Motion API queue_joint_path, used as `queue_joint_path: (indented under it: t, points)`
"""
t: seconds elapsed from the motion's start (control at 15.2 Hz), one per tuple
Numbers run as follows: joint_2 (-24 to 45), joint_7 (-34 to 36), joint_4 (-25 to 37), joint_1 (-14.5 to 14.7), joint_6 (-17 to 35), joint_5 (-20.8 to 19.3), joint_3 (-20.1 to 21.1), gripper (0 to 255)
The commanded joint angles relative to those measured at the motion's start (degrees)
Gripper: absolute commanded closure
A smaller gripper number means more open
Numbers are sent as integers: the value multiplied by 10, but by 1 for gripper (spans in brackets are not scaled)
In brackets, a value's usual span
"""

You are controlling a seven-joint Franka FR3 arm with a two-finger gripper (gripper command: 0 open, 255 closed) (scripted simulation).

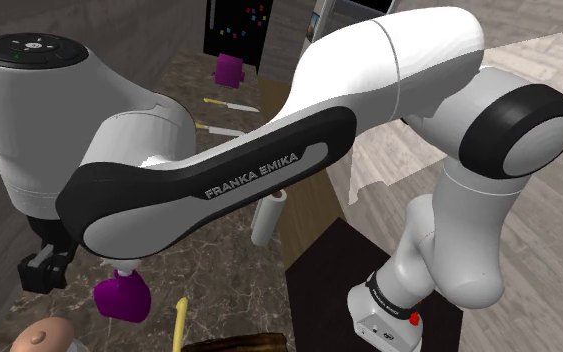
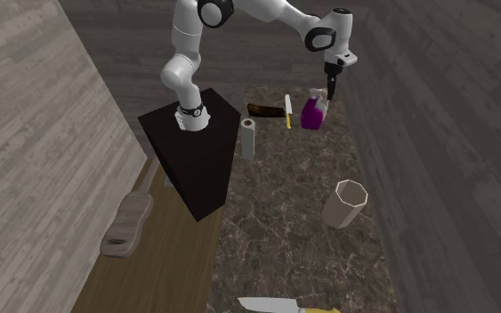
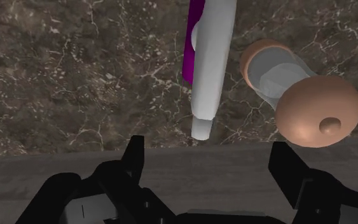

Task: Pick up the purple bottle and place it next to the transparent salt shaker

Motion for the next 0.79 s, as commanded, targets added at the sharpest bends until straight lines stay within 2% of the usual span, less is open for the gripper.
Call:
queue_joint_path:
  t: [0.0, 0.26, 0.73]
  points:
    - [0, 0, 0, 0, 0, 0, 0, 0]
    - [-34, -7, 24, -1, -57, 11, 5, 0]
    - [-34, -7, 24, -1, -57, 11, 5, 0]
